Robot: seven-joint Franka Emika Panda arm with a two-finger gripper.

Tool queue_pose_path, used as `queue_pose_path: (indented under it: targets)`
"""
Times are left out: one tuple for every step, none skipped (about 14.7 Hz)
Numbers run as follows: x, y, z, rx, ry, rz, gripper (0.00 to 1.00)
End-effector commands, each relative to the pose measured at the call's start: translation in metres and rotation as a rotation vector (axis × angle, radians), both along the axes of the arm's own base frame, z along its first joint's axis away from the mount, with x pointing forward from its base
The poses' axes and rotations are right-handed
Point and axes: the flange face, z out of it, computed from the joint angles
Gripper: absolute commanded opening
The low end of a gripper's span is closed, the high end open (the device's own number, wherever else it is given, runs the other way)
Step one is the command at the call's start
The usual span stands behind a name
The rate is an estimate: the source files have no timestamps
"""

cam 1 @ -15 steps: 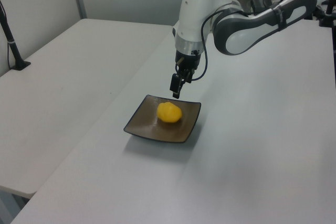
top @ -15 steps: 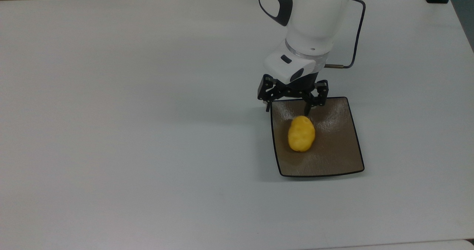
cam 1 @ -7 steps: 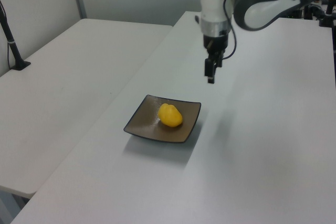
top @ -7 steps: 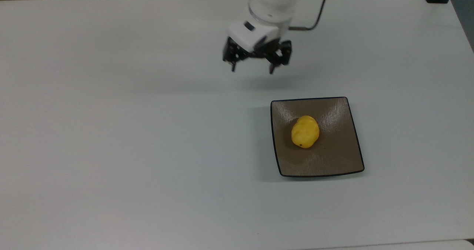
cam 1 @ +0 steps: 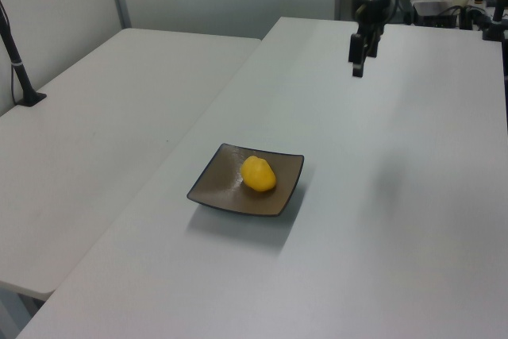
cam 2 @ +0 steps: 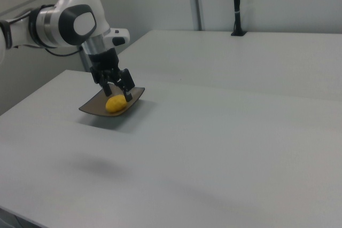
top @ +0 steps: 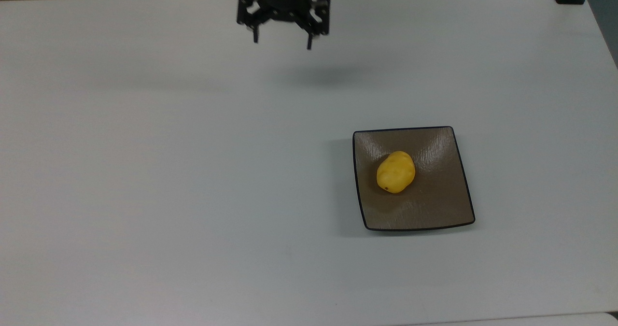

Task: Put potatoes on a ceramic plate

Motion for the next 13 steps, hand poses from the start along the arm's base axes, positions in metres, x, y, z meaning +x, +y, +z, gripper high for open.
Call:
queue_pose_path:
  targets:
    - [-0.026,-0.042,0.026,0.073,-0.004,0.000,1.00]
    - [-0.028,-0.049,0.032,0.074,-0.009,-0.005,1.00]
    - [-0.029,-0.056,0.036,0.075,-0.011,-0.013,1.00]
    - [-0.030,-0.063,0.038,0.075,-0.001,-0.022,1.00]
    - [-0.029,-0.067,0.040,0.075,0.016,-0.017,1.00]
    - [-0.026,-0.069,0.040,0.075,0.020,-0.008,1.00]
    - [-0.020,-0.076,0.044,0.076,0.012,-0.014,1.00]
    - [-0.016,-0.083,0.049,0.080,0.002,-0.014,1.00]
    - [-0.014,-0.082,0.051,0.079,0.019,-0.018,1.00]
    - [-0.013,-0.085,0.057,0.076,0.063,-0.014,1.00]
    - [-0.011,-0.087,0.056,0.076,0.082,-0.012,1.00]
    - [-0.010,-0.087,0.055,0.076,0.077,-0.012,1.00]
    - [-0.008,-0.088,0.054,0.074,0.074,-0.009,1.00]
